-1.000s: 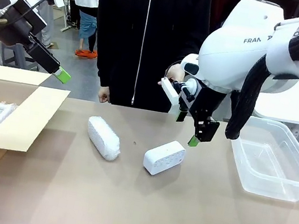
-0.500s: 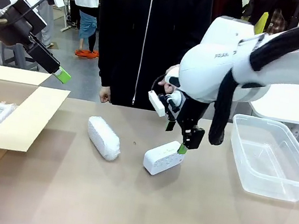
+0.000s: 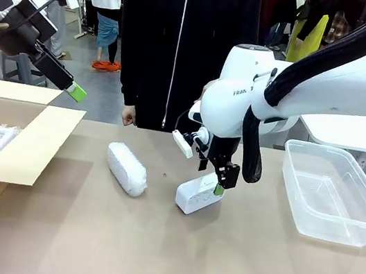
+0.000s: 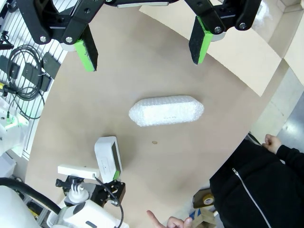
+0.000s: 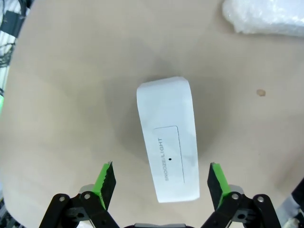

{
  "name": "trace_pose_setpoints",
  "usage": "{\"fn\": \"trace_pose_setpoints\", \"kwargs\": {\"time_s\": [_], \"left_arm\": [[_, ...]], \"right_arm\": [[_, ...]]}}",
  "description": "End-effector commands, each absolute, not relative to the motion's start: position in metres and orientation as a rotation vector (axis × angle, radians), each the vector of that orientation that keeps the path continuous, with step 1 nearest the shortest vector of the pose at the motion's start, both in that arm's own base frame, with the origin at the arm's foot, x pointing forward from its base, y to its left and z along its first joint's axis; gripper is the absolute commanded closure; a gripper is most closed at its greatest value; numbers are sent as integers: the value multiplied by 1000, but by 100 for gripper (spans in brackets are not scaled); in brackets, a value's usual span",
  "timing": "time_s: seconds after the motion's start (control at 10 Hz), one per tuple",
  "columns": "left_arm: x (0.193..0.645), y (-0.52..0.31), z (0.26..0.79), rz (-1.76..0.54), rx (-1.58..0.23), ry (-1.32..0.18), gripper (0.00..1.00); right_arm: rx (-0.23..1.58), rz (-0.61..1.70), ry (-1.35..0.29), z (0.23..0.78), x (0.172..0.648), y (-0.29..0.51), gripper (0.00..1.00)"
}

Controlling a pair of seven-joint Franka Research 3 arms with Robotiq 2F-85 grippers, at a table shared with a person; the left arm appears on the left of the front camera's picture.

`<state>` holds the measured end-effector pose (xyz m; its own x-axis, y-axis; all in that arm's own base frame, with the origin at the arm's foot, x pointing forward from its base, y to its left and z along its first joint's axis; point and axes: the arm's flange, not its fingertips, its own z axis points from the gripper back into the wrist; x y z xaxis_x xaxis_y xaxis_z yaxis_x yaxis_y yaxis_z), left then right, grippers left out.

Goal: Separate and place wrapped and unwrapped clocks.
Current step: Pick up the Digital clock indicated by the person.

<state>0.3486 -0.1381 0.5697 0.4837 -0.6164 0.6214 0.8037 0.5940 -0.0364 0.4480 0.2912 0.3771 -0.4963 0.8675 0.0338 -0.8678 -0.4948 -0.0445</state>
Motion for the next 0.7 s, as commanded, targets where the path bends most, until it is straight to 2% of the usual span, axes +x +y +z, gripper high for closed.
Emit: {"fn": "trace_pose_setpoints", "kwargs": {"time_s": [0.0,0.6], "left_arm": [[348,-140,570,-869,-340,-613,0],[348,-140,570,-869,-340,-613,0]], "right_arm": [[-84,2096,-82,367,459,296,0],[-69,2165,-81,336,466,306,0]]}}
